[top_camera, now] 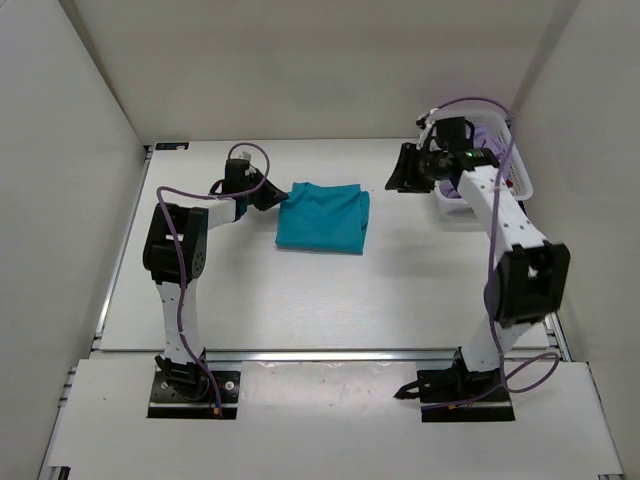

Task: Fold and stack the t-shirts
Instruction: Fold the long partially folded tshirt into a neat square

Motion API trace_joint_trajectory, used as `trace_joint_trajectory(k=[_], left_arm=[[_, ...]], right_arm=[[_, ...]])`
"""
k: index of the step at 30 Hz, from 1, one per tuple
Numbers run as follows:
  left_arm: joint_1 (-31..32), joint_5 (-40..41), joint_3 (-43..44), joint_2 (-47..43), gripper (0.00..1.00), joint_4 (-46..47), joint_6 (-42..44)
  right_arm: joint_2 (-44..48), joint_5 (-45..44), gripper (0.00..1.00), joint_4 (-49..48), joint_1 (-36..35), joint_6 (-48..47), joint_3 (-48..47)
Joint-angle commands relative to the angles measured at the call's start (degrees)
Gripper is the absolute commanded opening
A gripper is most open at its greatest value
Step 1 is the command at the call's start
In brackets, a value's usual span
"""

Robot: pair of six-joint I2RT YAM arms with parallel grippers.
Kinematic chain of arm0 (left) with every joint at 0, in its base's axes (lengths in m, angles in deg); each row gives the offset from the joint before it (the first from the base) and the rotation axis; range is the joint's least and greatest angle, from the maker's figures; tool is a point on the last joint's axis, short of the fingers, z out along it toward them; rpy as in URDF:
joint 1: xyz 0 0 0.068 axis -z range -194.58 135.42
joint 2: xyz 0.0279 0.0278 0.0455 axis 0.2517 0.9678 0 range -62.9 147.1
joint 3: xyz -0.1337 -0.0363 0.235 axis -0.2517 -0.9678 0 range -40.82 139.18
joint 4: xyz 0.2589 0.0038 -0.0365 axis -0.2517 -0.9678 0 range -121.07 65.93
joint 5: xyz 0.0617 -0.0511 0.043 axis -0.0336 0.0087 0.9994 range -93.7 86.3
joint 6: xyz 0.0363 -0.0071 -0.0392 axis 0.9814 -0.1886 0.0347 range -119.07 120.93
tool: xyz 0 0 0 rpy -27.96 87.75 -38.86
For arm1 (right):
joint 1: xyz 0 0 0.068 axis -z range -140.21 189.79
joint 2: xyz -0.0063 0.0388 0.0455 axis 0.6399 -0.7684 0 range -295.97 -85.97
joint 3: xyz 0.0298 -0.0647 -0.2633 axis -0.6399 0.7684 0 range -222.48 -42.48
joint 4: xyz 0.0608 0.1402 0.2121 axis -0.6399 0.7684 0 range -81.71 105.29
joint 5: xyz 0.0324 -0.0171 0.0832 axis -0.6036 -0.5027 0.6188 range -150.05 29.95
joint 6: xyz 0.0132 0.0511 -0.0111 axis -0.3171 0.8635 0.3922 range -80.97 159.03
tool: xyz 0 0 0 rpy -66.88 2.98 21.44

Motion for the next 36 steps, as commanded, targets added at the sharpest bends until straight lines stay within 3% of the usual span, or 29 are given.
trace_joint_trajectory(k=[1, 10, 22, 27, 36], left_arm=[[0.14, -1.47, 0.17, -3.9, 0.09, 1.59, -0.47], [0.67, -0.16, 1.58, -4.16, 0.08, 0.01, 0.41], [-0.39, -0.77, 1.93, -2.49, 0.08, -0.08, 0.49], [-0.57, -1.38, 2.19, -2.23, 0.07, 0.27, 0.32], [-0.57, -1.56, 2.46, -1.79, 0.07, 0.36, 0.05]], right_arm=[[-1.09, 7.34, 0.37, -19.79, 0.14, 3.98, 7.95], [-19.47, 12.19, 0.33, -27.45, -0.74, 7.93, -2.49], [-19.92, 15.18, 0.36, -35.54, -0.04, 11.79, 2.25], [-26.15, 12.63, 0.36, -27.82, -0.74, 9.25, -8.73], [-30.03, 8.33, 0.34, -21.31, -1.62, 8.29, -14.89]])
